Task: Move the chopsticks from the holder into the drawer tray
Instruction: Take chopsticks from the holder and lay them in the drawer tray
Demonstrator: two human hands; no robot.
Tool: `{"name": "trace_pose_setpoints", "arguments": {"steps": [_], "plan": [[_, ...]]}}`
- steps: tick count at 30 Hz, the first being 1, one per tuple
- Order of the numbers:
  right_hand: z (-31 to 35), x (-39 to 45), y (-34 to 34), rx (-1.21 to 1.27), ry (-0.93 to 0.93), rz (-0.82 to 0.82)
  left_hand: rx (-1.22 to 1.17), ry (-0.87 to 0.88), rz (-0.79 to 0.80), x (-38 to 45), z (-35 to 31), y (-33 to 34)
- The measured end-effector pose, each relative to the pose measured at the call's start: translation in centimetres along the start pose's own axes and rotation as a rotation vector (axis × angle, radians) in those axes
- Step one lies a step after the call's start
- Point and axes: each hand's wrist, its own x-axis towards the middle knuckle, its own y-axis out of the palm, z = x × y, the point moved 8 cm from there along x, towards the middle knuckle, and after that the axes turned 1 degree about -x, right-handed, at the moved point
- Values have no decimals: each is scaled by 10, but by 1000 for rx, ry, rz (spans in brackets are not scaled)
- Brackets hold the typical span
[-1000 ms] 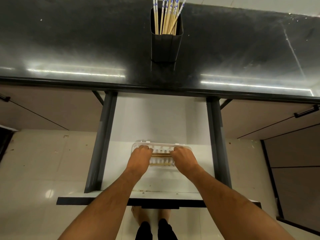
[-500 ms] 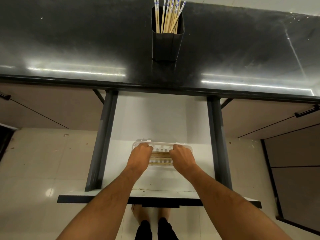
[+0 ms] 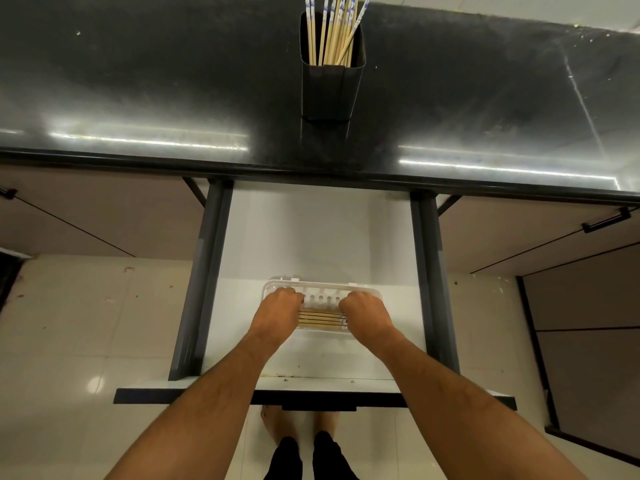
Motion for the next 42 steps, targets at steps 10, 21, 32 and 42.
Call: {"name": "trace_pose_setpoints", "arguments": {"steps": [10, 21, 32, 42], "plan": [[-4, -7, -10, 120, 14, -90, 11, -13, -15, -6, -3, -10], [-93, -59, -30, 998, 758, -652, -673, -510, -669, -46, 50, -61], [-86, -64, 35, 1261, 1097, -228, -794, -1009, -251, -52, 86, -1], [-86, -67, 34, 1190, 1120, -209, -708, -960, -254, -51, 83, -9]]}}
